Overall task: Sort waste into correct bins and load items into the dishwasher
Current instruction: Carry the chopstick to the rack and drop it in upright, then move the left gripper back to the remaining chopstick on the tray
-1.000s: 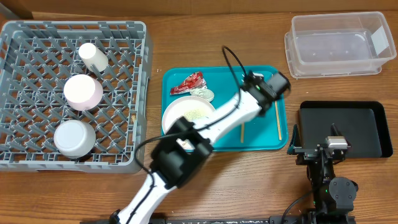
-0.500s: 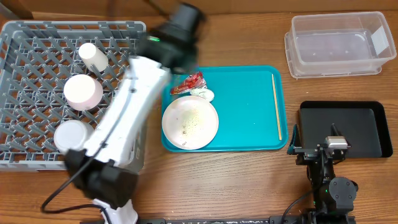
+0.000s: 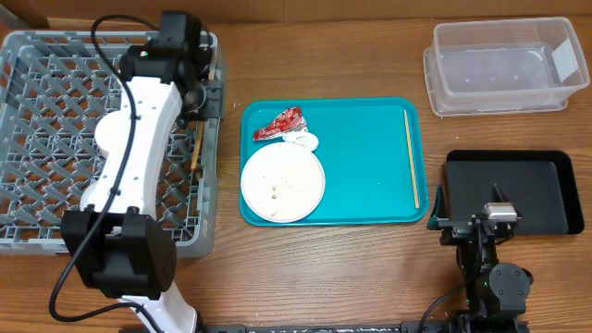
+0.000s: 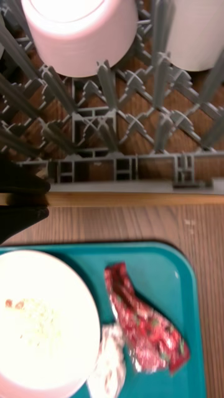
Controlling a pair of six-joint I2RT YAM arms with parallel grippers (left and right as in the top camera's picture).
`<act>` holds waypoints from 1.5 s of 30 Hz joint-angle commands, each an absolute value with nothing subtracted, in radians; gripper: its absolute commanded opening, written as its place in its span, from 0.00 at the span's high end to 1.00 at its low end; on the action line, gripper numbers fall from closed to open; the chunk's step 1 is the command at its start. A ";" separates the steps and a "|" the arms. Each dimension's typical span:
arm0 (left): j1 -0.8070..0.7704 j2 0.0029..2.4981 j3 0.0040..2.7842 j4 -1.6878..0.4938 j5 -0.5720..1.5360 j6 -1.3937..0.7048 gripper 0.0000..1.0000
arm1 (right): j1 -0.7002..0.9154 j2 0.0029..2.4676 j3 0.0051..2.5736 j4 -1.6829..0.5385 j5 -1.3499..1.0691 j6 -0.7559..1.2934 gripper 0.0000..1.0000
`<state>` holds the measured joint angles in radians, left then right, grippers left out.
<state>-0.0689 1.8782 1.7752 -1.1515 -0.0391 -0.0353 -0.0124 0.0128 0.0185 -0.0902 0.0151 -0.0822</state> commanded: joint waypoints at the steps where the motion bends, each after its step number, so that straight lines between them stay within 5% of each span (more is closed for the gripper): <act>1: -0.022 1.887 1.719 -1.115 -0.018 0.001 0.96 | -0.016 0.003 0.008 -0.083 0.024 -0.086 0.01; 20: 0.052 1.887 1.515 -0.862 0.130 0.082 0.96 | -0.016 0.003 0.008 -0.084 0.024 -0.086 0.00; 21: 0.052 1.887 1.515 -0.860 0.130 0.082 0.92 | -0.016 0.003 0.008 -0.083 0.024 -0.086 0.00; 22: 0.052 1.887 1.515 -0.859 0.128 0.081 0.77 | -0.016 0.003 0.008 -0.084 0.024 -0.087 0.00; 23: 0.052 1.887 1.515 -0.855 0.125 0.072 0.53 | -0.016 0.003 0.008 -0.084 0.024 -0.086 0.00; 24: 0.052 1.887 1.516 -0.850 0.123 0.062 0.09 | -0.016 0.003 0.008 -0.084 0.024 -0.086 0.00; 25: 0.052 1.887 1.517 -0.842 0.123 0.049 0.00 | -0.016 0.003 0.008 -0.084 0.024 -0.086 0.01; 35: 0.052 1.887 1.734 -0.925 0.271 -0.113 0.00 | -0.016 0.003 0.008 -0.083 0.024 -0.086 0.00; 42: 0.025 1.892 1.808 -0.934 0.855 -0.309 0.07 | -0.016 0.003 0.008 -0.084 0.024 -0.087 0.01; 45: -0.054 1.893 1.808 -0.937 0.847 -0.319 0.00 | -0.016 0.003 0.008 -0.084 0.024 -0.086 0.00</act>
<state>0.0212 1.8851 1.7943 -0.9318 0.6655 -0.2611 -0.0128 0.0128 0.0185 -0.0902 0.0154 -0.0826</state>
